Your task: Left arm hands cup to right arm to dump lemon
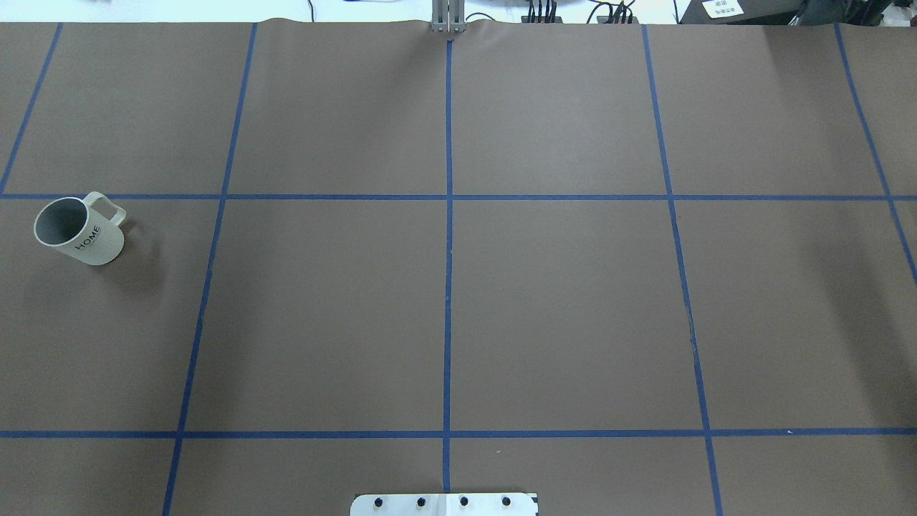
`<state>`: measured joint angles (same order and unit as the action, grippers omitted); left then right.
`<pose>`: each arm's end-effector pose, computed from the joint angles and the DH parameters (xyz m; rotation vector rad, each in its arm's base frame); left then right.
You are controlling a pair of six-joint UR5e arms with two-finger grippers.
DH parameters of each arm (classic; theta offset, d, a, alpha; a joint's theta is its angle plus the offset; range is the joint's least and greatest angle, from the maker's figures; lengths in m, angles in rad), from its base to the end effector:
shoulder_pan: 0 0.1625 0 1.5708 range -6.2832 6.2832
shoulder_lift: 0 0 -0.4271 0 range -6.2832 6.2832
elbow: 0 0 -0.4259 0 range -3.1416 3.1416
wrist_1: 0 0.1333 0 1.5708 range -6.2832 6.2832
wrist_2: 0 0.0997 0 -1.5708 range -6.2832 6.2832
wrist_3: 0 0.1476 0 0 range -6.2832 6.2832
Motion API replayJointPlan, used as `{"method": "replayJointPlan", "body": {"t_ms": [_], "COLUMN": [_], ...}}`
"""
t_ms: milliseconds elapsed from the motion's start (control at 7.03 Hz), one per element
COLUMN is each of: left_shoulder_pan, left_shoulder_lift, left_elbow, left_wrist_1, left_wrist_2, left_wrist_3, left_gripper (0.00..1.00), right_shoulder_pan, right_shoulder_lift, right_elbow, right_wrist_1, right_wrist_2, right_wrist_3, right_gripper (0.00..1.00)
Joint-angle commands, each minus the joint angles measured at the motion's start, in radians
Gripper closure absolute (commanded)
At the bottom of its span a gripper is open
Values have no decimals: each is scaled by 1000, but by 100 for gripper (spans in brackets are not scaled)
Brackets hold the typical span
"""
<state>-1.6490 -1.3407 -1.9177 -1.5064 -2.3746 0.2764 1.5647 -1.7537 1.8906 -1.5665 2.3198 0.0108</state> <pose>-0.0606 -0.4271 0.6258 0.1909 0.7838 0.2084 0.0300 -0.4583 0.6173 0.1282 -0.7488 -0.0484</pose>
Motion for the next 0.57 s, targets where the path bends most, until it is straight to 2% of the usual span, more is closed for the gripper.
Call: {"method": "replayJointPlan", "body": {"t_ms": [0,427], "left_shoulder_pan": [0,2], "left_shoulder_lift": [-2,-40], "left_elbow": [2,-3], "left_wrist_1": [0,-5], "left_wrist_2": [0,0], "left_wrist_3": [0,0], "left_gripper": [0,0], "right_shoulder_pan": [0,-24], "right_shoulder_lift": [0,5], "right_elbow": [1,2], "right_wrist_1": [8,112], "right_wrist_2": [-2,9], "right_wrist_3": [0,8], "right_gripper": [0,0]}}
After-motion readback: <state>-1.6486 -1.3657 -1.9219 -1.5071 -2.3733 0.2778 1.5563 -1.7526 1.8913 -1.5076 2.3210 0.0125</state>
